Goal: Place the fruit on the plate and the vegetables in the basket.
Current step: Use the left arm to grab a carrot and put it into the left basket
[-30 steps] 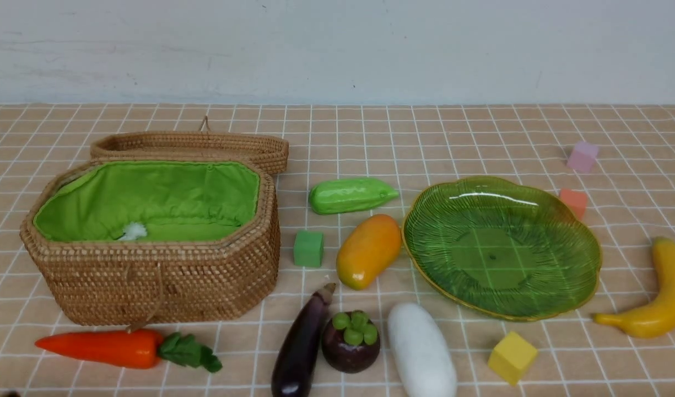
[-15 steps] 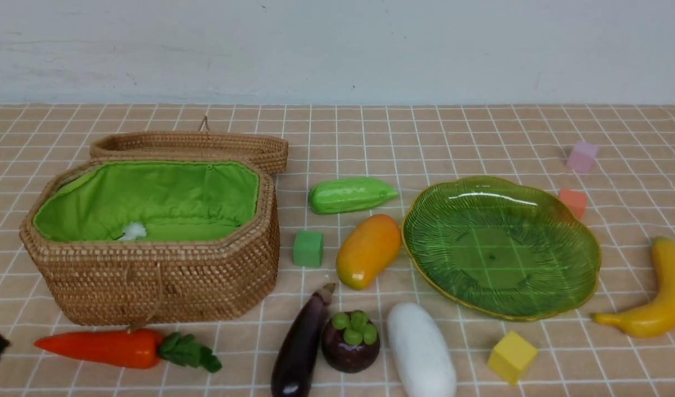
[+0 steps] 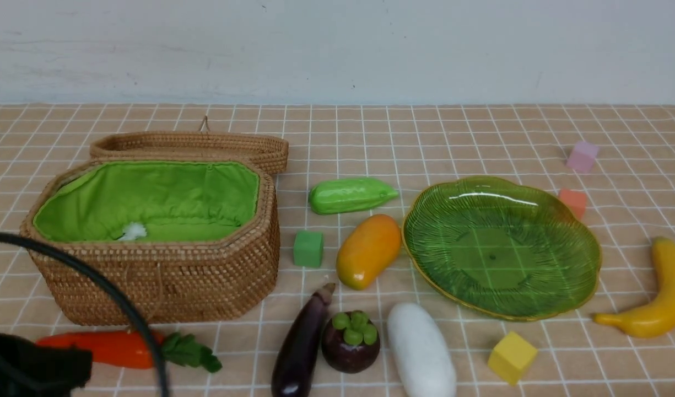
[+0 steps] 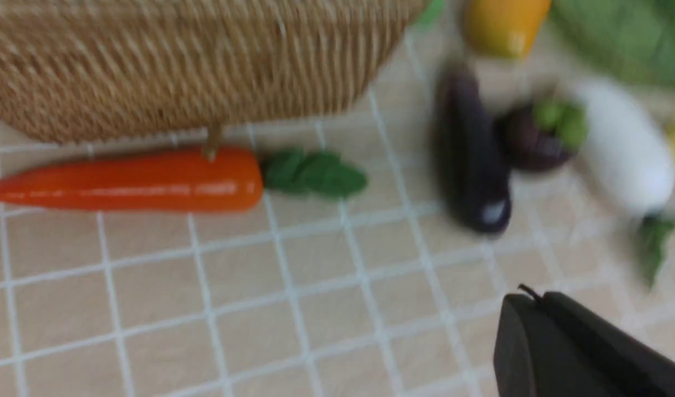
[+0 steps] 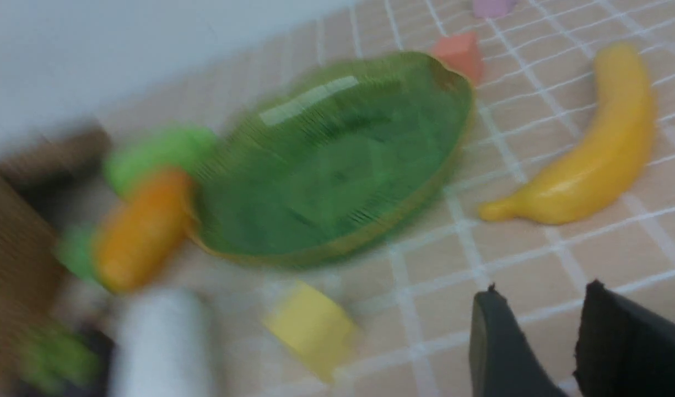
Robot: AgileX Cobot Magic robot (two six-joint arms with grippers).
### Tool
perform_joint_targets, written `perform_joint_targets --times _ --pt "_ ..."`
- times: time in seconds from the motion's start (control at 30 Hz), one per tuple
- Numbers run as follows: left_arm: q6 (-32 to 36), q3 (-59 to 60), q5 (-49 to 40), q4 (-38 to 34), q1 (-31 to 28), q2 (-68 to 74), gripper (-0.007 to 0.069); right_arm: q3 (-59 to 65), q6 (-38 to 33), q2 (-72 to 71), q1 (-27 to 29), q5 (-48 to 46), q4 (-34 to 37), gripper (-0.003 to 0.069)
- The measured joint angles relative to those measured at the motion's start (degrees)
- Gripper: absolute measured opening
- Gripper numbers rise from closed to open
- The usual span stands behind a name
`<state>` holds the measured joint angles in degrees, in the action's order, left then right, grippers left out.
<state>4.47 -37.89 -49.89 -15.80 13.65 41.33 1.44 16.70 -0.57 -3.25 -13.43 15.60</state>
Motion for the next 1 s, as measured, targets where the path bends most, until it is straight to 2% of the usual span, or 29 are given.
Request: perform_joint_targets --times 0.2,0.33,0.37,0.43,0.47,0.5,0.57,0.67,0.73,0.87,1.0 --pt "12.07 -1.24 -4.43 -3.42 0.53 8.12 -0.0013 -0.20 5.23 0.00 -0.08 5.91 15.49 0.0235" --pt "15.70 -2.18 -4.66 -3.53 3.63 11.72 -0.0013 -5.46 1.88 0.18 -2.08 -4.27 17.71 0.0206" --pt "16.88 -3.53 -5.34 -2.57 5.99 13.73 -0.0013 -12.09 -4.02 1.48 -4.28 -12.59 17.45 0.0179" --pt "17.98 -5.27 -5.96 -0.25 8.37 16.17 -0.0013 -19.10 -9.67 4.08 -6.77 -20.09 16.95 0.0147" --pt "18.87 -6.19 -6.02 1.36 9.22 17.58 -0.0013 -23.59 -14.69 6.46 -8.61 -25.40 16.40 0.0125" --pt "19.07 -6.53 -6.02 1.65 9.41 18.15 -0.0013 -25.34 -15.49 6.85 -8.90 -25.40 16.27 0.0122" --pt "24.14 -7.88 -5.59 5.09 9.80 21.59 -0.0013 -35.59 -25.20 11.74 -12.12 -35.73 15.31 0.0089" --pt "30.34 -7.97 -3.17 8.67 9.80 24.17 -0.0013 -43.53 -33.12 15.44 -13.87 -42.72 15.18 0.0076" --pt "33.67 -7.75 -0.66 11.86 9.80 24.60 -0.0013 -45.83 -36.23 16.41 -13.98 -44.58 14.78 0.0074" --pt "36.22 -6.43 3.27 18.19 9.80 24.60 -0.0013 -46.85 -39.24 16.56 -13.98 -46.02 14.22 0.0074" --pt "36.55 -1.96 6.56 23.99 9.80 24.80 0.0044 -46.91 -40.18 16.56 -14.05 -47.35 13.98 0.0075"
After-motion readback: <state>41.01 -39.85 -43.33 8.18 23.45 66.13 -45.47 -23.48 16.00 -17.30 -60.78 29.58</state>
